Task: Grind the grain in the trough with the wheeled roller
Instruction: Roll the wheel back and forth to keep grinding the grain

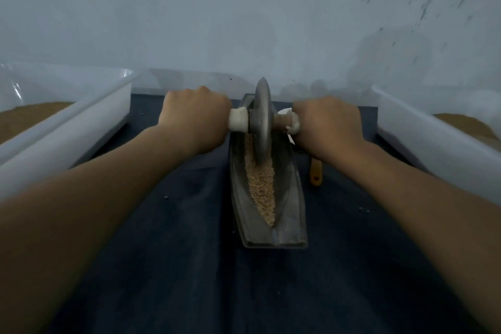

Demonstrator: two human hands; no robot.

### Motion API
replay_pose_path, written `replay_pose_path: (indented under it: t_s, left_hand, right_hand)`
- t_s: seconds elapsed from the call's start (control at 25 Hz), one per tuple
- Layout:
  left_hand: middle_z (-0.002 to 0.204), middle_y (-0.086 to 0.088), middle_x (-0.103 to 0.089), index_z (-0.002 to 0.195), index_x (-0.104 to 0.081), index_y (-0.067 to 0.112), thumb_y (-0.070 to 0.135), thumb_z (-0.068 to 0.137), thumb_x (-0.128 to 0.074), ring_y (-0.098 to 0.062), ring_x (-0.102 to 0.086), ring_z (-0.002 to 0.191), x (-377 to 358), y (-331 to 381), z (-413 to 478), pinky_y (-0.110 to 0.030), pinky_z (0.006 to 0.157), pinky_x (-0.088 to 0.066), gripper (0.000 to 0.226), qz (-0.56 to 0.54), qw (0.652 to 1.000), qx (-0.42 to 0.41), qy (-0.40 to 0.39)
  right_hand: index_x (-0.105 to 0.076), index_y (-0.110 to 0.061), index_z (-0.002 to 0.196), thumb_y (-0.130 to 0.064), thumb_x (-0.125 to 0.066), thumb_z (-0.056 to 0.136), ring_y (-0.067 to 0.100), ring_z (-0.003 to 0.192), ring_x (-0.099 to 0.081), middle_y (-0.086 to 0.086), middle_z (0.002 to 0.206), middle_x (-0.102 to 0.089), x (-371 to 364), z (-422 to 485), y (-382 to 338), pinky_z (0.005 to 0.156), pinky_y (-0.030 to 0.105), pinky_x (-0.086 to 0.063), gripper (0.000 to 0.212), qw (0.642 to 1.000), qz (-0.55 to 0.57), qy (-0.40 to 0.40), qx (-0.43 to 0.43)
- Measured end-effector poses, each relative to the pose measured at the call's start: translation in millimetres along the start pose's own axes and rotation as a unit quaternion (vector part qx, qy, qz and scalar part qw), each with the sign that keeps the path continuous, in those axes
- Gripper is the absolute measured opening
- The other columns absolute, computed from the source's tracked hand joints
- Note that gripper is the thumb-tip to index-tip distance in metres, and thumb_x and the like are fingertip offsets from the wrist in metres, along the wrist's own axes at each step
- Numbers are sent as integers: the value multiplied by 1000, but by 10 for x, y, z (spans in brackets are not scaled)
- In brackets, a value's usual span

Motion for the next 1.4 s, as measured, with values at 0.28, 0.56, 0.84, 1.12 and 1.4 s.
replay_pose_path:
  t_s: [0.28,0.56,0.84,1.12,1.4]
  left_hand:
    - [54,7,-23,62,-47,30,41,59,-69,-21,-29,37,521,-69,-693,-21,49,-18,25,46,977,-138,155]
    - [67,5,-40,89,-63,32,42,83,-60,-25,-53,62,-16,-19,-62,-32,55,-33,11,26,997,-48,51]
    - [63,9,-37,76,-46,33,46,82,-57,-19,-38,55,137,-63,-489,-30,54,-33,19,-3,999,-27,24]
    - [55,6,-25,65,-57,29,35,61,-75,-21,-37,39,292,-18,-472,-23,48,-23,20,70,987,-94,106]
    - [74,3,-46,91,-61,28,38,88,-56,-24,-51,66,-65,-67,-59,-34,58,-35,12,-16,1000,7,22]
  right_hand:
    - [-56,-34,72,-61,-44,69,13,44,-42,-12,54,-41,446,-919,129,42,24,-37,30,997,62,3,37]
    - [-48,-27,69,-45,-65,78,18,52,-40,-5,62,-44,39,-237,70,48,23,-21,26,1000,-24,-4,13]
    - [-39,-30,62,-33,-72,70,11,47,-34,-11,58,-37,365,-456,-7,46,21,-21,34,998,-16,23,58]
    - [-56,-34,69,-50,-60,68,13,46,-34,-13,55,-33,204,-663,158,46,20,-21,16,999,12,-13,29]
    - [-55,-27,73,-34,-62,82,22,62,-52,-2,70,-53,52,74,14,54,27,-37,13,999,-19,-23,13]
Point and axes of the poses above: each hand's wrist, its own z-axis towards the middle knuckle, its own x-axis out of the back of the hand, y = z × x, the point moved 5 cm from there along z, towards the middle knuckle
